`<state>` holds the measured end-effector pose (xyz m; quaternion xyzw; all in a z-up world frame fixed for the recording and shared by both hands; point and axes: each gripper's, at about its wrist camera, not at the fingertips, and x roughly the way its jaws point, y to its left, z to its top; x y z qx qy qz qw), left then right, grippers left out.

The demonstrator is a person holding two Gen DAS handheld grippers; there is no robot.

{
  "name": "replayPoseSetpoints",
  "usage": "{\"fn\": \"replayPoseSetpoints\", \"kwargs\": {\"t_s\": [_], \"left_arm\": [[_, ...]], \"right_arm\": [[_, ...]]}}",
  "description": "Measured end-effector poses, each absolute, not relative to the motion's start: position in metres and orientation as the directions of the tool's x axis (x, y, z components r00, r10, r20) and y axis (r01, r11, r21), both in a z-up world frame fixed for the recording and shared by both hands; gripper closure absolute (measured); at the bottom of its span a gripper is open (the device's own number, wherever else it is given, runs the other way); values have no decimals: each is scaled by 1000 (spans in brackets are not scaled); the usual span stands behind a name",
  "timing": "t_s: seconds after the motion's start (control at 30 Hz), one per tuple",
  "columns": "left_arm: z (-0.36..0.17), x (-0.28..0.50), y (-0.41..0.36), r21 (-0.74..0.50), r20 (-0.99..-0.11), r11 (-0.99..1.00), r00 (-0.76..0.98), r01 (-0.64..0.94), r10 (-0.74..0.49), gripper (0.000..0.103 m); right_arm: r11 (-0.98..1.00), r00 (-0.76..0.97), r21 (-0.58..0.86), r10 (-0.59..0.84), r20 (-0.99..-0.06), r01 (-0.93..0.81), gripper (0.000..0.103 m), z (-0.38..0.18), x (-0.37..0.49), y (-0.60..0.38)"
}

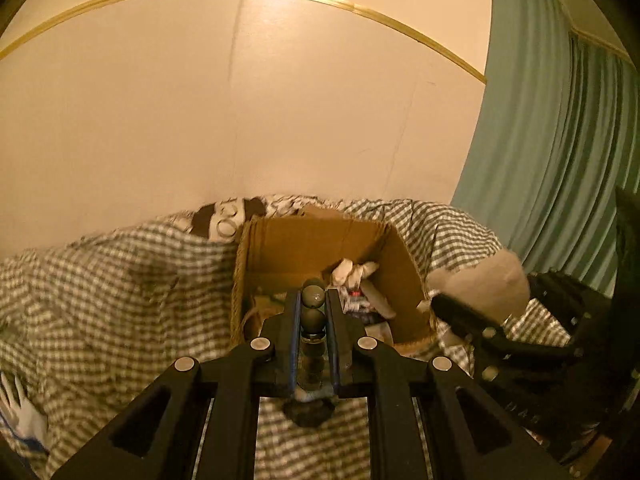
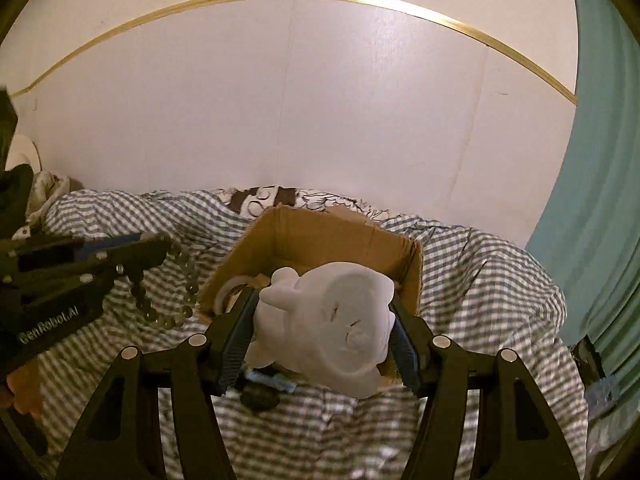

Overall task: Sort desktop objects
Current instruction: 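Carry the bracelet and white figurine into the cardboard box and release both, then withdraw both grippers from the box toward the remaining items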

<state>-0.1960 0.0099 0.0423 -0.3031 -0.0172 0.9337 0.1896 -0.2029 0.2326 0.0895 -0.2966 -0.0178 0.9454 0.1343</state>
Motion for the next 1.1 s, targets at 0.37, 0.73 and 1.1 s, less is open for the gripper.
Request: {"fn": "replayPoseSetpoints", "kwargs": {"t_s": [0.37,0.73,1.1], "left_arm": [[6,-266,72,-126,-607,-923,-708,-362,361,92],[-51,-331,90,-61,-671,-944,-687,-324,279,91],[-51,-320,71,-47,-665,-978,-724,-204,183,24]], "right_arm": [[-952,-777,-4,253,-576,-307,42,50,-248,311],[-940,-771,86,216,-599,-330,41,7,-300,367],[-929,-785,95,244,-569,-358,18,12,-291,367]]}}
